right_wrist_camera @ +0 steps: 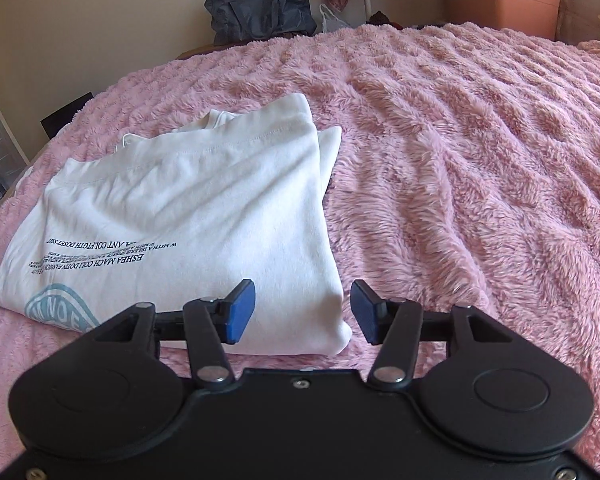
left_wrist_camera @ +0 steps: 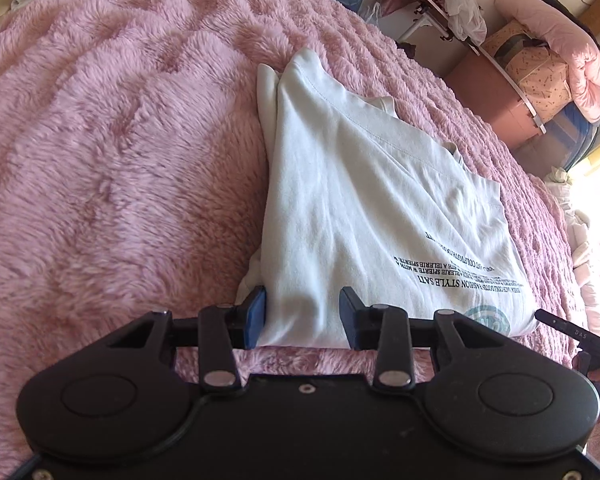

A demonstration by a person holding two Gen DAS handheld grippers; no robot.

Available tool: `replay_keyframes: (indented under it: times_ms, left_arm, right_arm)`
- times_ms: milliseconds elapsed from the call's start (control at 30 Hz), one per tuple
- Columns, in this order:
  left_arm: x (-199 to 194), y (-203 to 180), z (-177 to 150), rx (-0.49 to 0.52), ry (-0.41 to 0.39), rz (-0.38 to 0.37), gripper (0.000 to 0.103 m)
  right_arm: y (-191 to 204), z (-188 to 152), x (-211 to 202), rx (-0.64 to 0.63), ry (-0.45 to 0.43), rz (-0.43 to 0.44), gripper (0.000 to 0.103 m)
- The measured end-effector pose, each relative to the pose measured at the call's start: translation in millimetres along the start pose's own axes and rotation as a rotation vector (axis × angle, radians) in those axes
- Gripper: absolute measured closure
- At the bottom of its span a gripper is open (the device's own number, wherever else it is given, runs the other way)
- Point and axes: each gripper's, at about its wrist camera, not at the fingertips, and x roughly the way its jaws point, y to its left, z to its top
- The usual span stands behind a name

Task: Fold small clothes
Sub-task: 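Lay the hem at the collar and open both grippers, then pinch the new folded edge with both grippers and straighten it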

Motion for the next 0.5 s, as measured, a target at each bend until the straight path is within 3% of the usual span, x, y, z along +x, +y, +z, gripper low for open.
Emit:
replay_keyframes:
  times_ms: [67,133,200,267,300,333,500]
  left_arm:
    - [3.5,-5.4,-2.1,0.024,0.003,-0.002,0.068]
    - [4.2,-10.4,-0.8,0.049,0.008,-0.003,0.09]
    - [3.7,-11.8,0.5,0.054,0.009,-0.009,0.092]
    - [2.9,-14.8,1.0,0.068,0.001,-0.001,0.094]
    - [1.4,-16.5,0.6,0.079,-0.004,0.006,0.096]
    - [-0.4,-18.7,0.0,0.088,-0.011,0.013,0.097]
    - [-31.2,-21.0,2.6,0.07,-0.051,0.005,0.098]
  right_arm:
    - [-0.4,-1.4,7.0,0.015,0.002,-0.012,0.039]
    - [-2.5,-1.5,13.9,0.036,0.007,-0.012,0.038]
    - [-3.9,-0.9,18.9,0.052,0.012,0.001,0.039]
    - [-5.5,-0.2,22.6,0.064,0.025,0.03,0.056]
    - [-6.8,-0.1,24.4,0.077,0.039,0.056,0.086]
    - [-7.3,-0.1,25.7,0.085,0.054,0.058,0.096]
    - [-0.6,1.4,3.2,0.044,0.008,0.058,0.096]
